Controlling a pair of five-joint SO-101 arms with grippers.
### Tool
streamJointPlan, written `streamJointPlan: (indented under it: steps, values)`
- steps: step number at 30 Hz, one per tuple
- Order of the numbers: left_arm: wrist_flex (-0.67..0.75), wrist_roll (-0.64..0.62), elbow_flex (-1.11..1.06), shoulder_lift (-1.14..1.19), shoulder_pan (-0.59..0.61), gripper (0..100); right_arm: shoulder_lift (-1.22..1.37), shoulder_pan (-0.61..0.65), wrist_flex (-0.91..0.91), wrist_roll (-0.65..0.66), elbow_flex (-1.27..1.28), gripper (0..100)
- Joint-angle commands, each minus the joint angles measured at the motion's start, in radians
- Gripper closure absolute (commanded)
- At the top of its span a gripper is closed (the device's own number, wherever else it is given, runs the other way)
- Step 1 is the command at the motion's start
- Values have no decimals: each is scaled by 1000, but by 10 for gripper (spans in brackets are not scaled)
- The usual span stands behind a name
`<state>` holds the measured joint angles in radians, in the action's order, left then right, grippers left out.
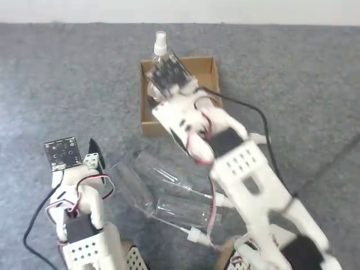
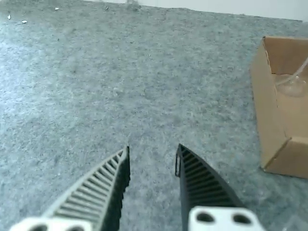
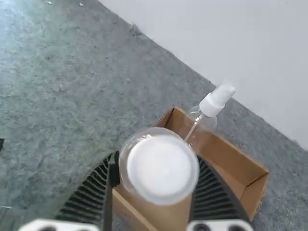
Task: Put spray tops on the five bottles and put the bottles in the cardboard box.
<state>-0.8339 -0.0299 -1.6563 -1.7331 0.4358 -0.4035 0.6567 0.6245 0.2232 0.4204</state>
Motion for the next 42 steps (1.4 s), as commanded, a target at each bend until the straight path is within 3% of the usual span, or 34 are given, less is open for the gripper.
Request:
streamJointPlan:
  steps: [1, 19, 25, 42]
  values:
    - [28, 11, 8, -14, 2, 852, 166, -38, -2, 11, -207, 950]
    - [26, 11, -2, -14, 2, 852, 644, -58, -4, 0, -569, 950]
    - [26, 11, -2, -14, 2, 852, 737, -74, -4, -106, -635, 950]
    - [26, 11, -2, -14, 5, 852, 923, -85, -4, -109, -729, 950]
